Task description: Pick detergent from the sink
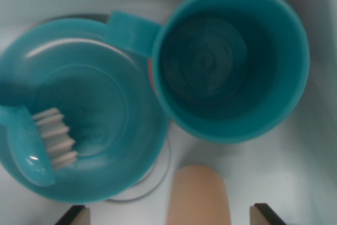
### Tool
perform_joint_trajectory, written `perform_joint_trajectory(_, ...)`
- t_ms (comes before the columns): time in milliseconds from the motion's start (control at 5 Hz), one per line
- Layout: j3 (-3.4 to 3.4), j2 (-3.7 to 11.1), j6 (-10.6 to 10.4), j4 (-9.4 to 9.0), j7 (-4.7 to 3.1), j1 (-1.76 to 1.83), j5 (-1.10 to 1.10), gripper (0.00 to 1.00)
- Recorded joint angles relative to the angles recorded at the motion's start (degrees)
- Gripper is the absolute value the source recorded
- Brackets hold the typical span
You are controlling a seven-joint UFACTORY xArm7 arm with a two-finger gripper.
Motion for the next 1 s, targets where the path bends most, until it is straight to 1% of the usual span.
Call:
perform_joint_trajectory(200, -0.12, 0.11, -0.6, -0.60, -0.09, -0.10, 0.05, 0.00)
perform_joint_trajectory(1000, -0.16, 0.15, -0.8, -0.79, -0.12, -0.13, 0.06, 0.00)
